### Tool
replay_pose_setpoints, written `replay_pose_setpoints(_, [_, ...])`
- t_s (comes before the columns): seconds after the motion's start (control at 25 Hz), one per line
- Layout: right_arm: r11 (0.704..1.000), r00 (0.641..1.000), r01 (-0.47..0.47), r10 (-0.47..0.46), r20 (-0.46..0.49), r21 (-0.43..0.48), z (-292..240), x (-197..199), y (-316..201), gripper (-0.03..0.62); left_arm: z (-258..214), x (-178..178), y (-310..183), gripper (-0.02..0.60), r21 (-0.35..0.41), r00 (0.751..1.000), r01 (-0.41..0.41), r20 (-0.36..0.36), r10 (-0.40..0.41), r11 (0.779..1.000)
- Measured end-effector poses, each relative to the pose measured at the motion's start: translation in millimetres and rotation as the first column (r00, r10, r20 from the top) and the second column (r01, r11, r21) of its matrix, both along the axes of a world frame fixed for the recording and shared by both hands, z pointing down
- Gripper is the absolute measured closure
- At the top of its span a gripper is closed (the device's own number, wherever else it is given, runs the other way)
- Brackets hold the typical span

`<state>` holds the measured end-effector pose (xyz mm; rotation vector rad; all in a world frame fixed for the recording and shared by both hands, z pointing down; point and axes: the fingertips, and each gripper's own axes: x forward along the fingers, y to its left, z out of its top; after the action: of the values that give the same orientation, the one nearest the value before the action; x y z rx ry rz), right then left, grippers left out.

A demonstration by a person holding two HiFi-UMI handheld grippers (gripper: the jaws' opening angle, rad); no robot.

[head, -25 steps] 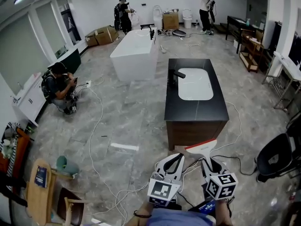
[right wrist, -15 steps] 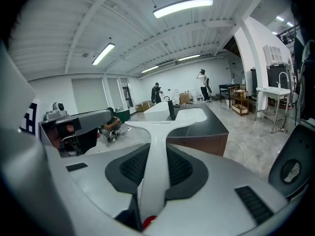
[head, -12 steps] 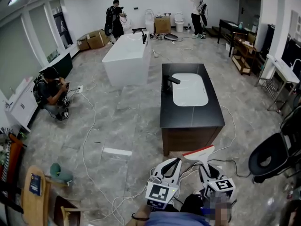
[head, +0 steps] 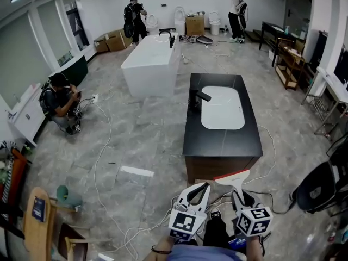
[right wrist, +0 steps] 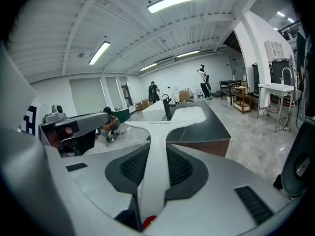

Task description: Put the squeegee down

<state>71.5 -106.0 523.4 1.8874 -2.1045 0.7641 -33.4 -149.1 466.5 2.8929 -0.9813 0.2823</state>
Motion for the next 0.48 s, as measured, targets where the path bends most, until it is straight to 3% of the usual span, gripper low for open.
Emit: replay_pose_setpoints(0.48, [0.988,0.989,0.149,-0.149,0.005,-0.029,10,84,-127,0.500,5,90,-99,0.563,-0.025,0.995,0.095,0.014,-0.094,0.995])
